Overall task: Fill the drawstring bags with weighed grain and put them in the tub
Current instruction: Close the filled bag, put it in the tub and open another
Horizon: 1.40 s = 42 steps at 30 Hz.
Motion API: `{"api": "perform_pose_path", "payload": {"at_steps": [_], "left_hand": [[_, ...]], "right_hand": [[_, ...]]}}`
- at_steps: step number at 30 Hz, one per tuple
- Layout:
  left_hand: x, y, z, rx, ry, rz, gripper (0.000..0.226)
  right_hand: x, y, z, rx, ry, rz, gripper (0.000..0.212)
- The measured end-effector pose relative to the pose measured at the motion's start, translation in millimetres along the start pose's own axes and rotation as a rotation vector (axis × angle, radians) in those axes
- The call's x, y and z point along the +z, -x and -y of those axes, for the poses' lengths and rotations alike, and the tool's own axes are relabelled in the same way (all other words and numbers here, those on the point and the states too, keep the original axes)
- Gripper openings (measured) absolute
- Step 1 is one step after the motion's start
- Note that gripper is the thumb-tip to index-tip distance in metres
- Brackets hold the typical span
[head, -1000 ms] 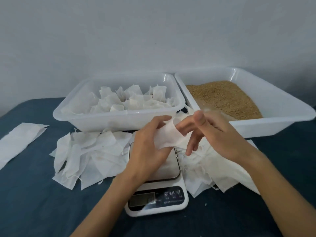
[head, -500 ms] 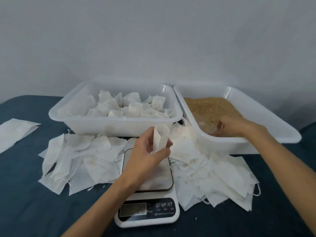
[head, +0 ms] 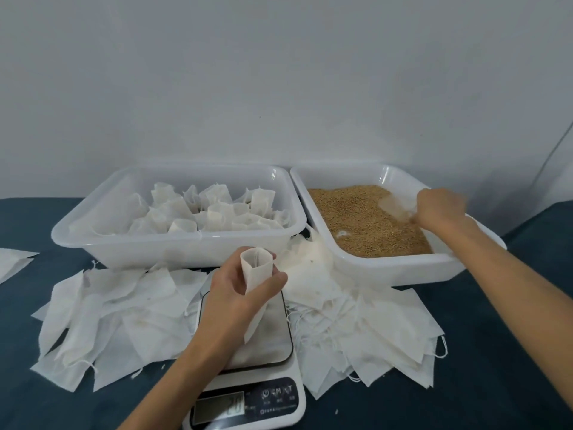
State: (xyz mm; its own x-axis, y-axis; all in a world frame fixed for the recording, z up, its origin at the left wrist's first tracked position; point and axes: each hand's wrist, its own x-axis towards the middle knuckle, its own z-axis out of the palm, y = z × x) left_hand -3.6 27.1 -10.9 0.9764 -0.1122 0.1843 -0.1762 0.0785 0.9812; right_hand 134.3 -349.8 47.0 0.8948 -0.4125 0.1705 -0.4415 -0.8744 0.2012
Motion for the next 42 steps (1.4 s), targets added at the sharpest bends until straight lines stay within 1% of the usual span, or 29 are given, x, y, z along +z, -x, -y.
{"api": "perform_pose_path", "payload": {"at_steps": [2, 4, 11, 13, 16, 18, 21, 23, 26, 29, 32, 37, 42], "left_hand": [[0.1, 0.2, -1.0, 0.021, 0.003, 0.004, 0.031], [0.3, 0.0, -1.2, 0.029, 0.005, 0.0, 0.033], [-0.4, -0.4, -2.0, 0.04, 0.001, -0.012, 0.032], [-1.1, -0.9, -1.3, 0.044, 0.001, -0.011, 0.032], [-1.0, -1.0, 0.4, 0.048, -0.015, -0.002, 0.032], [-0.4, -1.0, 1.2, 0.055, -0.026, 0.003, 0.034], [-0.6, -1.2, 1.6, 0.061, -0.028, 0.007, 0.037], [-1.3, -1.9, 1.8, 0.058, -0.037, 0.009, 0.032], [-1.8, -2.6, 0.6, 0.058, -0.022, -0.006, 0.025], [-0.7, -2.4, -2.5, 0.064, -0.015, -0.018, 0.024], [1.1, -1.1, -2.8, 0.055, -0.013, -0.018, 0.027], [-1.8, -1.7, -0.8, 0.036, 0.015, -0.036, 0.031], [-2.8, -3.9, 2.1, 0.048, 0.021, -0.028, 0.025]], "right_hand": [[1.6, -2.7, -0.3, 0.007, 0.055, -0.003, 0.017], [2.1, -3.0, 2.4, 0.015, 0.077, -0.015, 0.015], [5.9, -3.8, 1.3, 0.065, 0.134, -0.078, 0.021], [7.9, -5.2, 1.6, 0.033, 0.146, -0.072, 0.022], [11.3, -5.9, 8.3, -0.082, 0.14, -0.035, 0.025], [11.4, -5.9, 15.6, -0.158, 0.113, -0.016, 0.022], [9.2, -7.6, 31.4, -0.255, 0.031, 0.043, 0.014], [9.5, -8.8, 43.2, -0.276, -0.081, 0.09, 0.014], [15.7, -11.7, 50.4, -0.24, -0.287, 0.145, 0.022], [21.3, -15.8, 41.5, -0.183, -0.474, 0.146, 0.021], [23.3, -18.1, 30.8, -0.146, -0.574, 0.124, 0.018], [25.9, -18.5, 29.1, -0.136, -0.422, 0.072, 0.016], [24.8, -13.9, 35.6, -0.179, -0.365, 0.079, 0.018]]}}
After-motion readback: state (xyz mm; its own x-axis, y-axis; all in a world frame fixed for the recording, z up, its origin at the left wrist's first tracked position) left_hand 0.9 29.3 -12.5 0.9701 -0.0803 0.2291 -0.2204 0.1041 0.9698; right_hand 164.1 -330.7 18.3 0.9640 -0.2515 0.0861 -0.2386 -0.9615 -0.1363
